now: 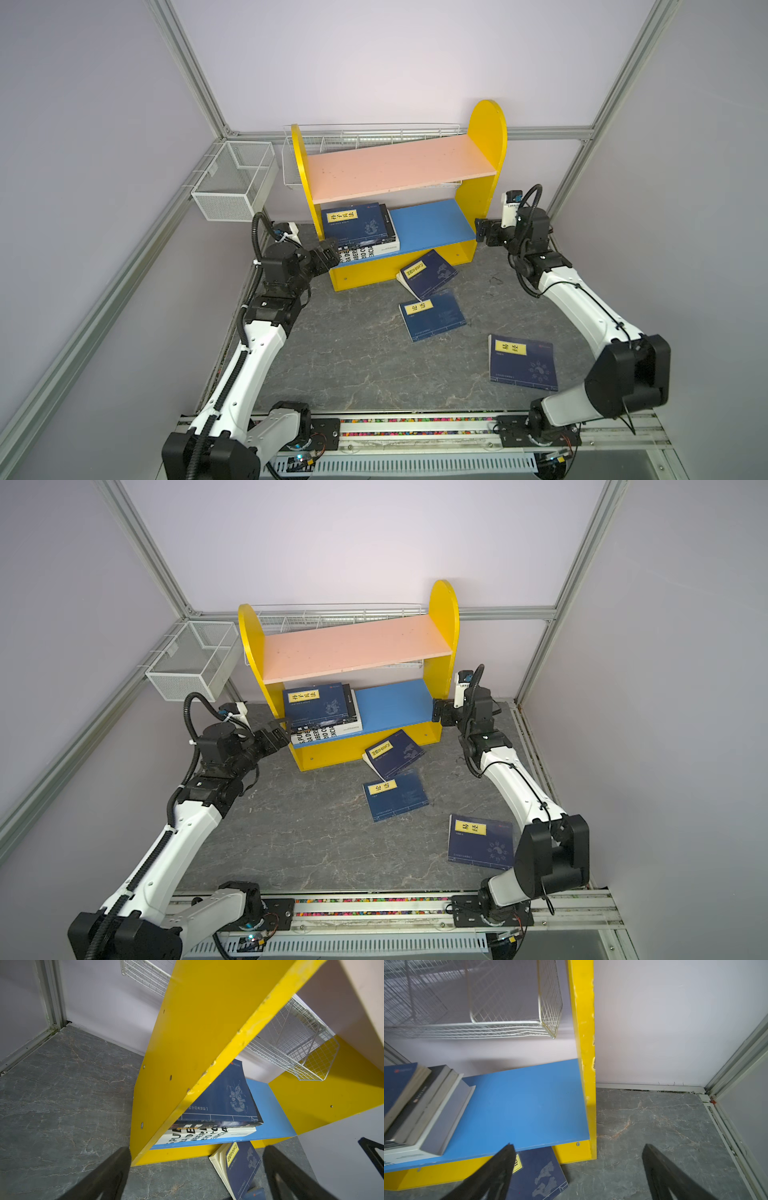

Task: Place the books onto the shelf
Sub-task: 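Withdraw the right gripper past the shelf's side panel while the left gripper holds position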

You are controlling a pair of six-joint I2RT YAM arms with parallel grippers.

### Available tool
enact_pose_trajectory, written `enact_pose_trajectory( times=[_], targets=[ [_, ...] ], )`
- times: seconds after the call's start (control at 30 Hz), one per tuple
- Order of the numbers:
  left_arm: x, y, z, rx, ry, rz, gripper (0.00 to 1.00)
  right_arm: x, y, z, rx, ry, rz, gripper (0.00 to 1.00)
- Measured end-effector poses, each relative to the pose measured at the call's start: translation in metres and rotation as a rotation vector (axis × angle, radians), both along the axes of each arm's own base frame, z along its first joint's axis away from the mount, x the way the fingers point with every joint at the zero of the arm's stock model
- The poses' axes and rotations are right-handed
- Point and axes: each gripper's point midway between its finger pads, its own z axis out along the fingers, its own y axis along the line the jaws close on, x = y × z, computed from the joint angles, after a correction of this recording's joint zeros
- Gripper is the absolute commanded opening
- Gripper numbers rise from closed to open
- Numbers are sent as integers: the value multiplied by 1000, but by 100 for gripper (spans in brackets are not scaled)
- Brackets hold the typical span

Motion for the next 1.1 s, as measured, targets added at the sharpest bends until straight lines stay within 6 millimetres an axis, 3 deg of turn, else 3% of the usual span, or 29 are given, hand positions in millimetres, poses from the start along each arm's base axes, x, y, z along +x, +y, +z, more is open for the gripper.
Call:
enact_pose_trajectory(
  times=[0.37, 0.57, 0.73, 0.9, 1.1],
  targets=[
    [43, -10, -13, 12, 38, -28, 99, 52, 0, -16, 2, -74, 19, 79],
    [56, -7, -25, -3, 63, -17, 99, 69, 4, -15, 46, -115, 21, 42],
    [64, -3, -13, -12, 35, 2, 99, 69, 6, -13, 89, -134, 26, 24],
    [71, 0, -7, -21, 15, 18, 99, 57, 2, -14, 65, -158, 33, 7],
    [77, 7, -16, -25, 38, 40, 99, 42, 0, -13, 57, -152, 39, 7]
  ],
)
